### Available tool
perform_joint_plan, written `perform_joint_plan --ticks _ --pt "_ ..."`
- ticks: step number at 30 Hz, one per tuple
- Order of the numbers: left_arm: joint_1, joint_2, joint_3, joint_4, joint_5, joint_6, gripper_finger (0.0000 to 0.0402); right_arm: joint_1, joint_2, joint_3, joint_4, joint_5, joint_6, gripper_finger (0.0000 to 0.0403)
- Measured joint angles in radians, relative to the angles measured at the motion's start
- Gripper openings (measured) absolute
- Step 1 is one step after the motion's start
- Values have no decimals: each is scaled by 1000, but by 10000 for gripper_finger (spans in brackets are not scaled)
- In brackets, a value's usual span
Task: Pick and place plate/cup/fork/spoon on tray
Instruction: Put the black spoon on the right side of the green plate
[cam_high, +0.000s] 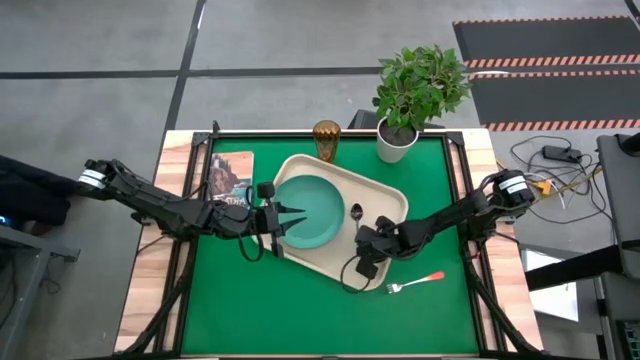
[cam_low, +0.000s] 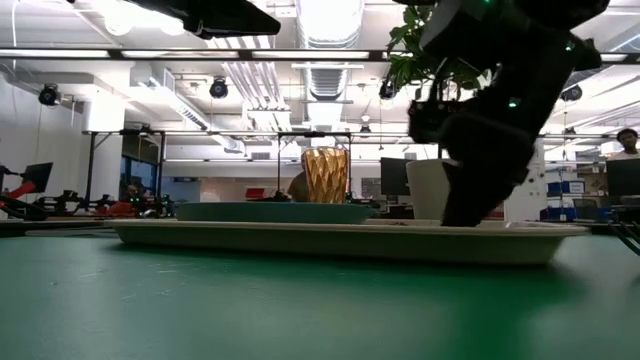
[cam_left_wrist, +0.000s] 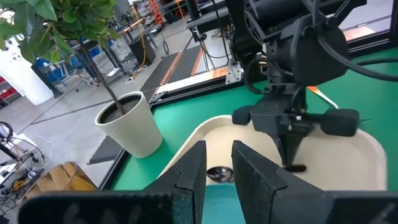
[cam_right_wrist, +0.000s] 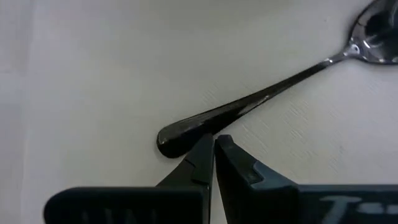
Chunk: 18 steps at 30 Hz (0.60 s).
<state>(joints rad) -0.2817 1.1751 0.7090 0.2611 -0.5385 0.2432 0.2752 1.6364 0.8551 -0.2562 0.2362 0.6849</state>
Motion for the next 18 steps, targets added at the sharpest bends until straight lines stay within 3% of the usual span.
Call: perform_joint_plan --ticks 5,13,18 --pt "0 0 0 0 0 0 59 0 35 0 125 6 -28 9" --pt "0 0 0 -4 0 -1 59 -6 36 -3 168 49 -48 9" --pt "-2 0 0 -221 18 -87 59 -6 34 -3 162 52 -59 9"
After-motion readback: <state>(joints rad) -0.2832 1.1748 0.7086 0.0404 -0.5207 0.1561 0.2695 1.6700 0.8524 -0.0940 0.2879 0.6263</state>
